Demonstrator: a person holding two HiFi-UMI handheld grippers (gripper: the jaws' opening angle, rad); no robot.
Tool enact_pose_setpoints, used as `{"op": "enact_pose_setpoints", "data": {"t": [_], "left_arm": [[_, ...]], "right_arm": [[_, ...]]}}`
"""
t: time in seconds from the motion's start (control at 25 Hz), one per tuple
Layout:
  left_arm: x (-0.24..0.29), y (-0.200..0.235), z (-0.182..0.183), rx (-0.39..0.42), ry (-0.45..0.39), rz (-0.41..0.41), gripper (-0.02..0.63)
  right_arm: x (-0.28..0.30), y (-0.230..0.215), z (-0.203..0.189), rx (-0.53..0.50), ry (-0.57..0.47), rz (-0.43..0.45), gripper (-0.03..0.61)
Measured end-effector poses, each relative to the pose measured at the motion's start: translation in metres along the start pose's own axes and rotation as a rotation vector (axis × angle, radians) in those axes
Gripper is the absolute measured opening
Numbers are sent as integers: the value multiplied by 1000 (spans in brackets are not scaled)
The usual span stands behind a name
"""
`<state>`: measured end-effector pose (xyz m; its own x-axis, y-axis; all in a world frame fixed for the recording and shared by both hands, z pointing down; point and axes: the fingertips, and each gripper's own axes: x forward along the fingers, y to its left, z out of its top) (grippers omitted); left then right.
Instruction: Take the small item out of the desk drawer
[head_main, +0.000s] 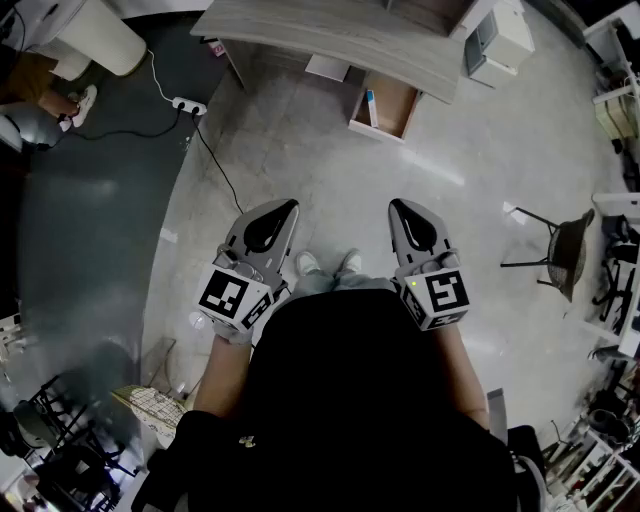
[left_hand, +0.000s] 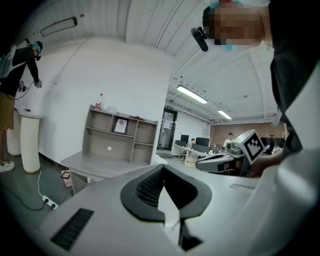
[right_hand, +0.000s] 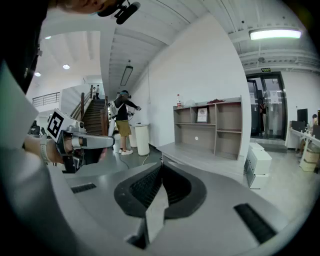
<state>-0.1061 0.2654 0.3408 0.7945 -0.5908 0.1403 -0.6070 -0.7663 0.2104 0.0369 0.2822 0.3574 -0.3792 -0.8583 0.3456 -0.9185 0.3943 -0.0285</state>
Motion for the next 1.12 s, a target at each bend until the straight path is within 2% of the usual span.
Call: {"op": "enact_pose_setpoints", "data": {"t": [0.28,0.52,0.88,1.12], "left_arm": [[-31,41,-11,-30,3,-25,8],[-36,69,-13,-34,7,-35,8],[5,109,-14,-57,30,11,8],[72,140,2,-64,45,67,8]], "right_arm": [[31,35,4,8,1,-38,-3],[52,38,4,0,20,-79,-3],[113,4,15,9,24,-35,-3],[168,-53,27,14,42,31,-2]]}}
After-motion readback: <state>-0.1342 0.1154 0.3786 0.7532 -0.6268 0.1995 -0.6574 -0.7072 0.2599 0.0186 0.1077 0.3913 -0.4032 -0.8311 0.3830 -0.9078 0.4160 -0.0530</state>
